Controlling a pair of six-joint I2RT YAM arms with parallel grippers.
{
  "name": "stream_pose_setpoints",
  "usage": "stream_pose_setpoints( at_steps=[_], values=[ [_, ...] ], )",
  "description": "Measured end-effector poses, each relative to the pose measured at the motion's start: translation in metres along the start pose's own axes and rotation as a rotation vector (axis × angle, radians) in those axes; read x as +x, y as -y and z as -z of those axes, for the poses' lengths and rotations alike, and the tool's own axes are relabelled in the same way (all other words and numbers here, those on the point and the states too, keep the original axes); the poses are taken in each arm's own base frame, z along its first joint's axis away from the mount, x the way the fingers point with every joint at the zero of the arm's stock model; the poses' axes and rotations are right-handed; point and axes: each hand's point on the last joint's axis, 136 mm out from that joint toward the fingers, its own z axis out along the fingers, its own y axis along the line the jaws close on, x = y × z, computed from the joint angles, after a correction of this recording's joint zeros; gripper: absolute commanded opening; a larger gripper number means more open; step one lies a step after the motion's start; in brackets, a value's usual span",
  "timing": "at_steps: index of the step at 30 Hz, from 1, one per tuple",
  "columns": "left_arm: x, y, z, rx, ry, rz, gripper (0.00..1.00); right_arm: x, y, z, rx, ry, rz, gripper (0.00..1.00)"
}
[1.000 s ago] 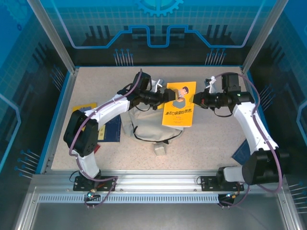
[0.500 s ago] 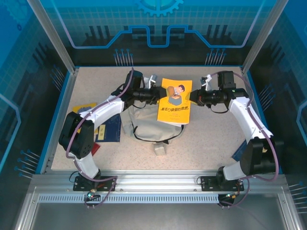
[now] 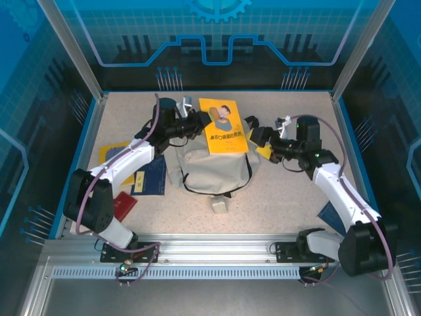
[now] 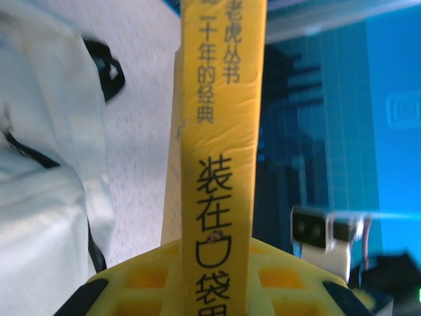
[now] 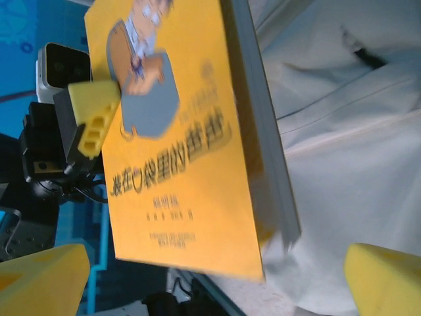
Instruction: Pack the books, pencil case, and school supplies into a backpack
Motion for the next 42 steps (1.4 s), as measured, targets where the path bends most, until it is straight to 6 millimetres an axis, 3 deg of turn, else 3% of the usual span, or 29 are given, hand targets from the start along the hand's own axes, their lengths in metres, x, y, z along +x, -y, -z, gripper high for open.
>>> stream_pose_setpoints(
  at_steps=[3, 7, 16, 23, 29, 33, 42],
  values=[
    [-0.017, 0.005, 0.013, -0.015, 0.109, 0.014, 0.08, 0.016, -0.007, -0.009, -0.035, 0.024, -0.046, 1.00],
    [-0.028, 0.007, 0.027, -0.018, 0.212, 0.047, 0.08, 0.023, -0.012, -0.016, -0.084, 0.087, -0.121, 1.00],
    [-0.042, -0.013, 0.036, -0.042, 0.367, 0.184, 0.08, 0.016, -0.047, -0.039, -0.227, 0.172, -0.264, 1.00],
    [-0.043, 0.002, 0.042, -0.001, 0.416, 0.209, 0.08, 0.011, -0.058, -0.073, -0.270, 0.172, -0.356, 1.00],
    [-0.043, 0.009, 0.043, 0.031, 0.436, 0.228, 0.08, 0.000, -0.072, -0.085, -0.339, 0.199, -0.402, 0.98],
    [-0.041, 0.003, 0.043, 0.024, 0.441, 0.244, 0.08, -0.007, -0.076, -0.094, -0.363, 0.212, -0.427, 0.86],
    [-0.038, -0.008, 0.046, 0.008, 0.456, 0.271, 0.09, -0.016, -0.073, -0.103, -0.376, 0.240, -0.473, 0.40]
  ],
)
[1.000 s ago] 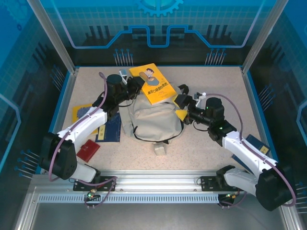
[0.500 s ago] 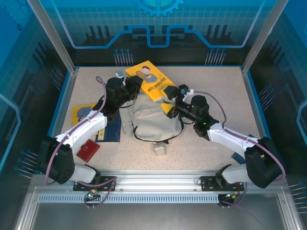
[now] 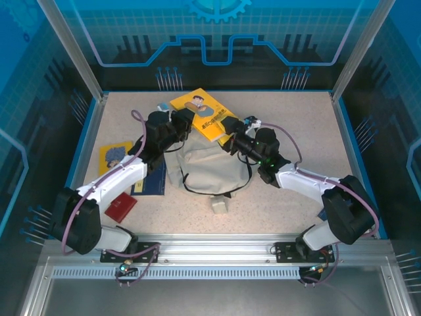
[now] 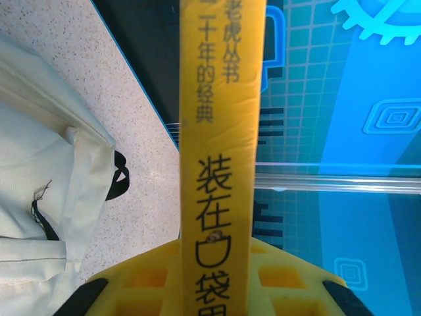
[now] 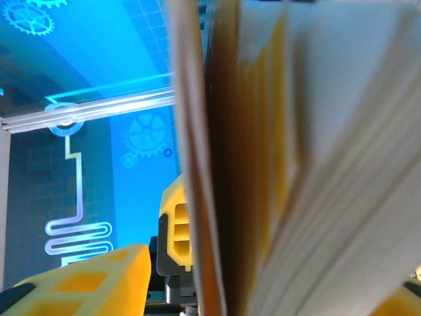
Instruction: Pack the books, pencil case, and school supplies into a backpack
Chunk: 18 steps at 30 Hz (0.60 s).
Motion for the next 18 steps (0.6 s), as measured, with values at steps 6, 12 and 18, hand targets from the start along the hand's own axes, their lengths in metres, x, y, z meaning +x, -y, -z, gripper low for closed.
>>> stream_pose_setpoints(
  at_steps=[6, 12, 18],
  values=[
    [-0.002, 0.005, 0.006, 0.007, 0.010, 0.004, 0.24, -0.003, 0.001, 0.000, 0.005, 0.018, 0.029, 0.10],
    [0.000, -0.010, 0.010, -0.054, -0.005, -0.015, 0.75, -0.006, 0.012, 0.015, 0.117, 0.052, 0.110, 0.07],
    [-0.002, -0.045, 0.019, -0.201, -0.043, -0.153, 0.90, -0.031, 0.022, 0.053, 0.306, 0.132, 0.249, 0.07]
  ],
)
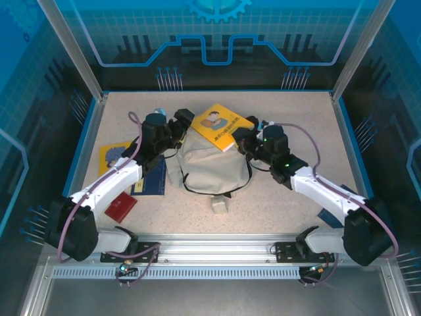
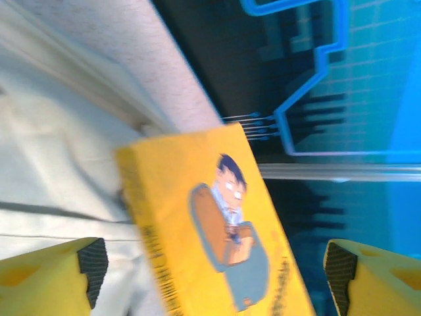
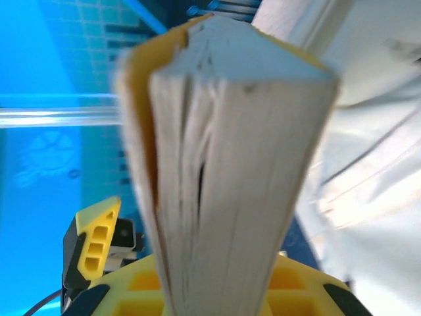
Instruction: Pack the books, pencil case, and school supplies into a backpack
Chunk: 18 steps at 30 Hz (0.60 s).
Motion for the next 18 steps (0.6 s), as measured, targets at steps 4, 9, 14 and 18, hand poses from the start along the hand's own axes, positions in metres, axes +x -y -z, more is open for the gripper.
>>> stream_pose_setpoints(
  at_steps=[4, 9, 14, 18],
  values=[
    [0.017, -0.029, -0.001, -0.117, -0.097, -0.147, 0.90, -0.025, 0.013, 0.027, 0.148, 0.066, 0.106, 0.06],
    [0.044, -0.042, -0.006, -0.221, -0.242, -0.370, 0.90, -0.049, 0.022, 0.073, 0.292, 0.131, 0.222, 0.05],
    [0.094, -0.021, -0.010, -0.231, -0.376, -0.625, 0.89, -0.070, 0.043, 0.119, 0.416, 0.202, 0.262, 0.04],
    [0.140, -0.012, -0.015, -0.221, -0.470, -0.787, 0.88, -0.082, 0.057, 0.153, 0.489, 0.261, 0.263, 0.04]
  ],
)
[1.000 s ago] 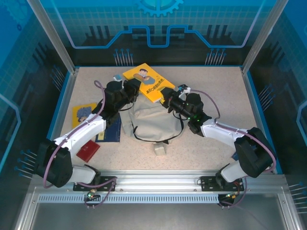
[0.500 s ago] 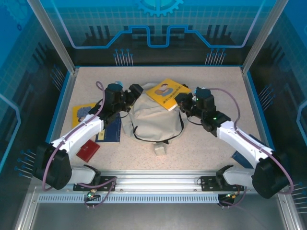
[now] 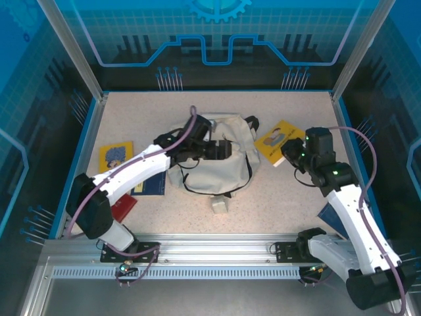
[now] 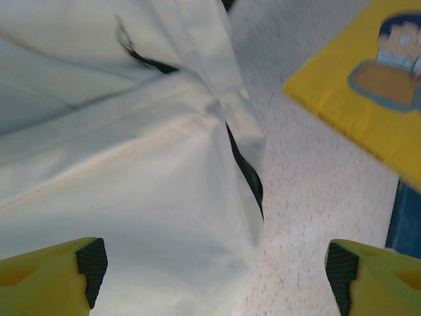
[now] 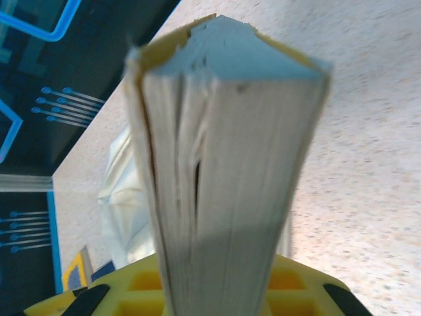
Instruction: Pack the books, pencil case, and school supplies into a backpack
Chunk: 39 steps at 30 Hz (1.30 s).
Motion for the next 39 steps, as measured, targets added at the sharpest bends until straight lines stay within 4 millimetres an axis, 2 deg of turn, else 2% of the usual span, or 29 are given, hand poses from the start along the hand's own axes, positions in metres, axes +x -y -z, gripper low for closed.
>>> stream_pose_setpoints(
  at_steps=[6, 14, 19, 26, 29, 35, 39],
  values=[
    [0.037, 0.024, -0.038, -0.063, -0.123, -0.175, 0.86, -0.009, 0.032, 0.018, 0.077, 0.044, -0.024, 0.04],
    [0.075, 0.044, -0.079, -0.130, -0.259, -0.359, 0.79, -0.006, 0.059, 0.021, 0.150, 0.039, -0.050, 0.04],
    [0.082, 0.037, -0.094, -0.188, -0.311, -0.395, 0.72, -0.002, 0.064, 0.019, 0.158, 0.019, -0.057, 0.04],
    [0.093, 0.023, -0.101, -0.251, -0.376, -0.407, 0.62, 0.002, 0.067, 0.017, 0.156, 0.003, -0.064, 0.04],
    [0.095, 0.020, -0.104, -0.272, -0.393, -0.406, 0.54, 0.003, 0.067, 0.016, 0.153, -0.004, -0.065, 0.04],
    [0.100, 0.013, -0.110, -0.305, -0.414, -0.411, 0.27, 0.004, 0.066, 0.016, 0.150, -0.007, -0.066, 0.04],
    [0.097, 0.010, -0.109, -0.326, -0.402, -0.415, 0.17, 0.003, 0.067, 0.017, 0.152, -0.006, -0.068, 0.04]
  ],
)
